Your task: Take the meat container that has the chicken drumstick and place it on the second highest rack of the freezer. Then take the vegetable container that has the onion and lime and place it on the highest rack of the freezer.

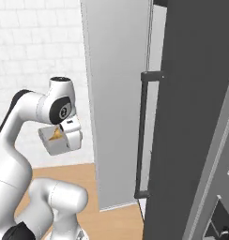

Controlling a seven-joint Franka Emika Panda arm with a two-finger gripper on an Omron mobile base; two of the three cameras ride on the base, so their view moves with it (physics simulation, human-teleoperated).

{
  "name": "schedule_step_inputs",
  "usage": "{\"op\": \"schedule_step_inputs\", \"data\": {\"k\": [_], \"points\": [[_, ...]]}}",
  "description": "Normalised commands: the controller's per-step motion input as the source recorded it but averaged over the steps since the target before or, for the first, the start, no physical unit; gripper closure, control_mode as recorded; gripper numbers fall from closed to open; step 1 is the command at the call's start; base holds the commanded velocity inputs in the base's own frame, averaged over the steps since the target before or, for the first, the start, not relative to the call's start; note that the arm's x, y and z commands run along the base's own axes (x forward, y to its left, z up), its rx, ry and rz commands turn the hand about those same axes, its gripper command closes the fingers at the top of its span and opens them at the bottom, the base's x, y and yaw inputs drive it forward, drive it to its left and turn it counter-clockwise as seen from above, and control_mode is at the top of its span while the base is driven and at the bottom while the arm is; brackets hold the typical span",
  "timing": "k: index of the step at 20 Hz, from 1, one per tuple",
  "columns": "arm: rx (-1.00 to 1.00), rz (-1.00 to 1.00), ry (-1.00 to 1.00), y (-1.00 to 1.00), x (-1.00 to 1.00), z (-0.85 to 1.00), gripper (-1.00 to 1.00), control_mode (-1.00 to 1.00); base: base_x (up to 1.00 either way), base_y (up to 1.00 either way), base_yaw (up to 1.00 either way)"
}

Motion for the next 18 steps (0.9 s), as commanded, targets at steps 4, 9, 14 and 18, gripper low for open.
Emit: {"op": "schedule_step_inputs", "data": {"k": [4,9,14,18], "points": [[0.0,0.0,0.0,0.0,0.0,0.0,1.0,1.0,0.26,0.18,-0.79],[0.0,0.0,0.0,0.0,0.0,0.0,1.0,1.0,0.47,0.35,-0.73],[0.0,0.0,0.0,0.0,0.0,0.0,1.0,1.0,0.75,0.44,-0.57],[0.0,0.0,0.0,0.0,0.0,0.0,1.0,1.0,0.66,-0.12,-0.07]]}}
